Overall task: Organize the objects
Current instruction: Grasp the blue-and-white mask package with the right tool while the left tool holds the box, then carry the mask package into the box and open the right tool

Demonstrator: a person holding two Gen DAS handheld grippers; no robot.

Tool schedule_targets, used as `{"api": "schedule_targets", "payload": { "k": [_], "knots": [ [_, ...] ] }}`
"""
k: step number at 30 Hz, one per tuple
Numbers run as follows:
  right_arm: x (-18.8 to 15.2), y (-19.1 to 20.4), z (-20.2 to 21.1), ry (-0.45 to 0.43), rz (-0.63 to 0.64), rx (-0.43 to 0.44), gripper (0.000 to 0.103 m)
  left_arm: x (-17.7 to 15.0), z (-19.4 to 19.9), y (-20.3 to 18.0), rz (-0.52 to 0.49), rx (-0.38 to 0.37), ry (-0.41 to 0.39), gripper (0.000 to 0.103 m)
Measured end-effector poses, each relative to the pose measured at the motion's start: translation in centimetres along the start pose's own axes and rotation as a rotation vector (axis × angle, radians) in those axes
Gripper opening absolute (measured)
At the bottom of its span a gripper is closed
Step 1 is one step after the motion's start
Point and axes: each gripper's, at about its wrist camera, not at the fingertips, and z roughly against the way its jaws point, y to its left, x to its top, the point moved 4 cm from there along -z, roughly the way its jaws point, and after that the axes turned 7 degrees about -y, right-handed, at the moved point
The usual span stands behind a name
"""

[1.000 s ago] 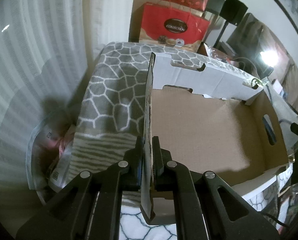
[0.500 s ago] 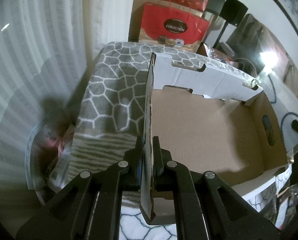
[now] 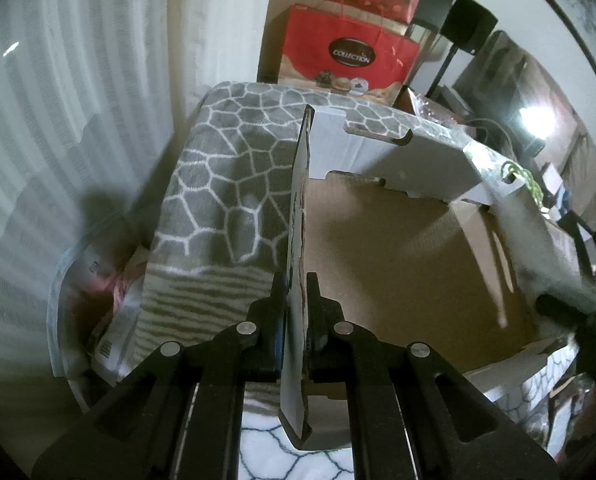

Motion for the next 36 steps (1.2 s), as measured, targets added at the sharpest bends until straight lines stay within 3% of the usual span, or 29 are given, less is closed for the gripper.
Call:
{"api": "schedule_targets", "payload": {
  "k": [6,9,12,17,19,29,33,35,36],
  "knots": [
    [-1.1,0.1,-0.3,0.036,-0.017,0.056,0.035,0.0,0.0,0.0,0.0,0.003,0.0,0.006],
    [-1.0,-0.2,0.0,0.032,-0.034,0.077,0.036,0.0,0.0,0.1,0.0,0.003,0.0,0.006],
    [-1.1,-0.3,-0.2,0.038,-0.012,0.062,0.028,0.0,0.0,0.1,-0.001,0.002,0.001,0.006],
    [-1.2,0.0,-0.1,0.04,0.032,0.07,0.025,0.0,0.0,0.0,0.0,0.002,0.0,0.006],
    [-1.2,0.6,0.3,0.039,0.059,0.101,0.014,0.0,0.0,0.0,0.0,0.002,0.0,0.006],
    [-0.8,2.0,0.4,0.057,0.17,0.117,0.013,0.0,0.0,0.1,0.002,0.003,0.001,0.007],
    [-0.9,1.4,0.0,0.066,0.182,0.057,0.024,0.0,-0.1,0.1,0.002,0.003,0.001,0.007],
    [-0.9,1.1,-0.2,0.064,0.211,0.008,0.035,0.0,-0.1,0.1,0.003,0.001,0.0,0.009],
    [-0.9,1.0,-0.3,0.061,0.23,-0.021,0.047,-0.1,-0.1,0.1,0.002,0.006,-0.001,0.009]
  ]
}}
